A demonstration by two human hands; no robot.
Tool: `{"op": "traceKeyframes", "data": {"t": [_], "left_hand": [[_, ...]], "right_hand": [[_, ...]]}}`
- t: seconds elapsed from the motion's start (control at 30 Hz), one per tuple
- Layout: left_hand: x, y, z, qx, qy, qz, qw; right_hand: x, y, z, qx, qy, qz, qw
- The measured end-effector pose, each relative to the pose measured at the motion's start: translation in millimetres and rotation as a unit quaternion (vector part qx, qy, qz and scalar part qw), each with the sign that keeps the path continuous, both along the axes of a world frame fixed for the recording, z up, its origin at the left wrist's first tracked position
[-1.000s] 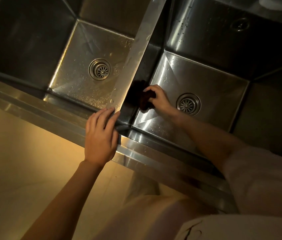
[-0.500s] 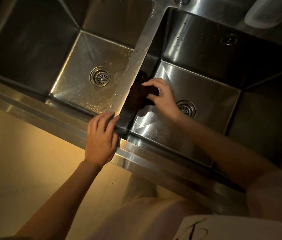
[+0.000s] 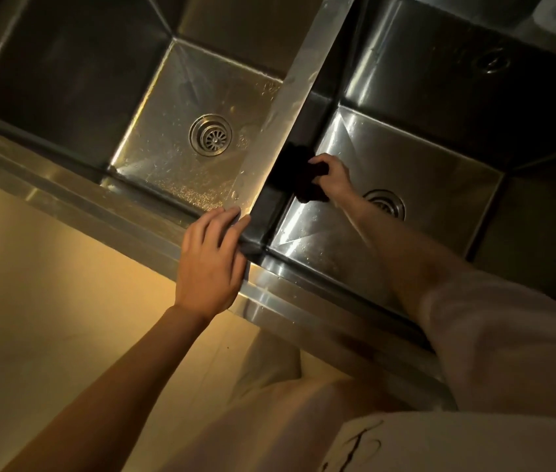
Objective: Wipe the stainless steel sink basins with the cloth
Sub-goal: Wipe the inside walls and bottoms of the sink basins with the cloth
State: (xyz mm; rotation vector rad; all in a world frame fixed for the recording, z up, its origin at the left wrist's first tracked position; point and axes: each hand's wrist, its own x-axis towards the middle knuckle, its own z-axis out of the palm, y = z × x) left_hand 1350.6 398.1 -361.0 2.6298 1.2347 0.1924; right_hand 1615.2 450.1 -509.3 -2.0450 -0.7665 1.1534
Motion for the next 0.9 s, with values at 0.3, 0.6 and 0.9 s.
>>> {"op": "traceKeyframes", "data": {"t": [0.3, 0.6, 0.9], "left_hand": [[-0.4, 0.2, 1.4, -0.007, 0.003, -0.003, 1.000], [3.3, -0.2, 6.6, -0.017, 0.011, 0.005, 1.000], [0.4, -0.6, 1.3, -0.014, 0.001, 0.007, 1.000]], "right_hand": [[-0.2, -6.5, 27.6, 0.073, 0.019, -0.071, 0.995], [27.5, 7.2, 98.2, 0.258, -0.003, -0.046, 0.965], [24.6, 18.7, 1.4, 0.023, -0.015, -0.007, 1.000]]}}
